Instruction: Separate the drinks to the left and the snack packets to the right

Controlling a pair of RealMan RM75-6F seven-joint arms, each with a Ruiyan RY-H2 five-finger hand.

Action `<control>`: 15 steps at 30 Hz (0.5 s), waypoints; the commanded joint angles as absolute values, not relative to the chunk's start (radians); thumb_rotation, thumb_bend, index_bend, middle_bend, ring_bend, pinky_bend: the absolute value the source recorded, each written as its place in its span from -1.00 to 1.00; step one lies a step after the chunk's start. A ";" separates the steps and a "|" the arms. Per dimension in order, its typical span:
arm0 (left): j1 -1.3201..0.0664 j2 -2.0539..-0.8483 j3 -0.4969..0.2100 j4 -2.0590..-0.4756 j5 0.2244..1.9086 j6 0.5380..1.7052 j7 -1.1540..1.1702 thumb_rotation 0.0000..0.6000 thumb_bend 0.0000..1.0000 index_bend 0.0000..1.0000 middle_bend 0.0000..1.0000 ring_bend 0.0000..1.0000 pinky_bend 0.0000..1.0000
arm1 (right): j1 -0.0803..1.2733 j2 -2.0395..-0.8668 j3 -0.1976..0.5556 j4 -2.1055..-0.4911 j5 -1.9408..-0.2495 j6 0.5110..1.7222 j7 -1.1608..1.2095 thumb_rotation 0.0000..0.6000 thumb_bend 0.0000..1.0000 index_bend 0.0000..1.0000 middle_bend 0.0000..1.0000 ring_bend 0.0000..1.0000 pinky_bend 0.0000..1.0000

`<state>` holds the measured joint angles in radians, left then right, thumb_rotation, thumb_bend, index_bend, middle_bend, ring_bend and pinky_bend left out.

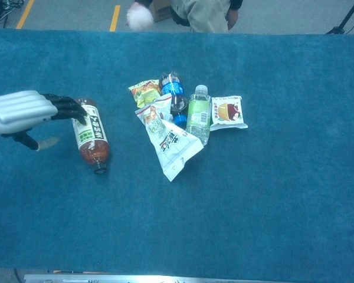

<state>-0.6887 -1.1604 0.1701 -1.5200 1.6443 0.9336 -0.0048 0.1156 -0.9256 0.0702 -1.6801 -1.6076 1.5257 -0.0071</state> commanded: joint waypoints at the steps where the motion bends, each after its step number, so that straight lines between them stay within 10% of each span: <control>1: -0.687 -1.148 0.150 -1.543 1.639 0.947 0.008 1.00 -0.09 -0.62 -0.75 -0.86 -0.68 | 0.115 -0.927 0.069 -1.677 -1.607 1.526 -0.006 1.00 -0.87 0.28 0.14 0.03 -0.03; 15: -0.746 -1.244 0.115 -1.513 1.623 0.828 0.037 1.00 -0.09 -0.63 -0.76 -0.87 -0.68 | 0.097 -0.922 0.067 -1.660 -1.600 1.546 0.018 1.00 -0.87 0.28 0.14 0.03 -0.03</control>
